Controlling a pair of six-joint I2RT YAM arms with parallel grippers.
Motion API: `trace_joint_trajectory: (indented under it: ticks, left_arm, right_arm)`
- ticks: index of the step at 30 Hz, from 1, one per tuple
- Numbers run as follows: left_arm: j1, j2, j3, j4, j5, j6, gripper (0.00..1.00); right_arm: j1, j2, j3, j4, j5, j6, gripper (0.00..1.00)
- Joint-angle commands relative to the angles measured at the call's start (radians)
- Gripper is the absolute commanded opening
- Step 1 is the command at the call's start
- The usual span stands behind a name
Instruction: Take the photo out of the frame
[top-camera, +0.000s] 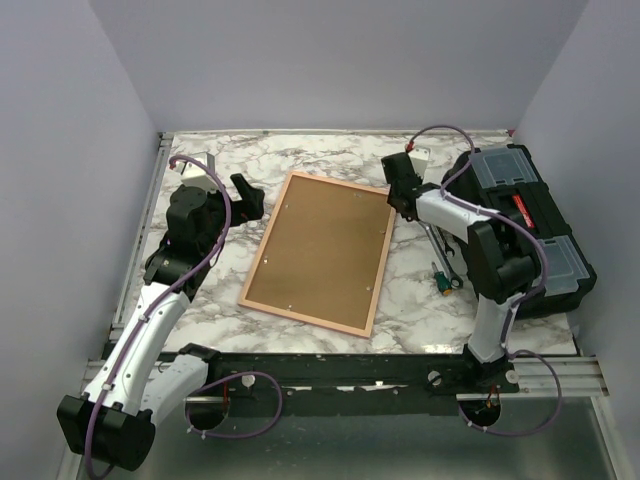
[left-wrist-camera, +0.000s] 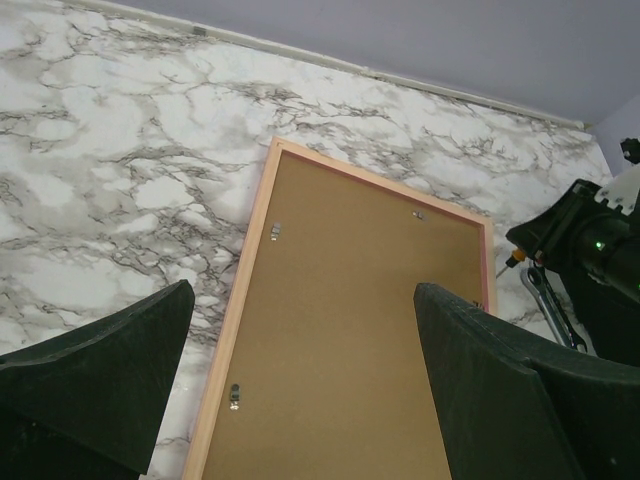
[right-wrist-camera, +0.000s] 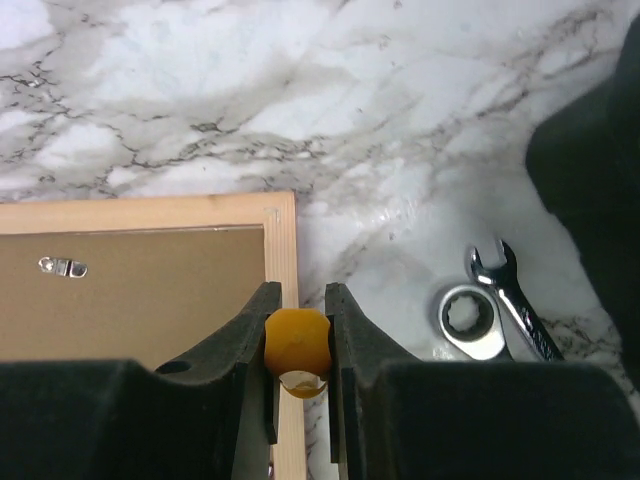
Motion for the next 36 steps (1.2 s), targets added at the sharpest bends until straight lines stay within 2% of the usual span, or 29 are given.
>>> trace_joint_trajectory:
  ticks: [1,7,10,14,16,18,22,36]
  left_arm:
    - [0.007,-0.001,0.037,-0.007,0.014,0.000,0.96]
    - [0.007,0.001,0.037,-0.007,0.012,0.002,0.95]
    - [0.007,0.000,0.037,-0.007,0.012,0.002,0.96]
    - [0.007,-0.001,0.037,-0.007,0.011,0.002,0.96]
    - [0.007,0.002,0.040,-0.009,0.017,-0.001,0.96]
    - [0.007,0.003,0.040,-0.007,0.024,-0.004,0.96]
    - [0.007,0.003,0.042,-0.007,0.032,-0.009,0.96]
    - [0.007,0.009,0.043,-0.011,0.027,-0.006,0.95]
  right_arm:
    - [0.001,0.074,0.079,0.133,-0.093,-0.070,0.01]
    - [0.019,0.148,0.198,0.166,-0.221,-0.133,0.00]
    - [0.033,0.168,0.252,0.112,-0.219,-0.126,0.01]
    - [0.042,0.112,0.257,0.006,-0.088,-0.083,0.01]
    - [0.078,0.076,0.244,-0.015,0.032,-0.104,0.01]
    - [0.118,0.059,0.246,-0.025,0.080,-0.138,0.01]
    - [0.129,0.043,0.256,-0.024,-0.037,-0.124,0.01]
    - [0.131,0.209,0.430,-0.160,-0.020,-0.086,0.01]
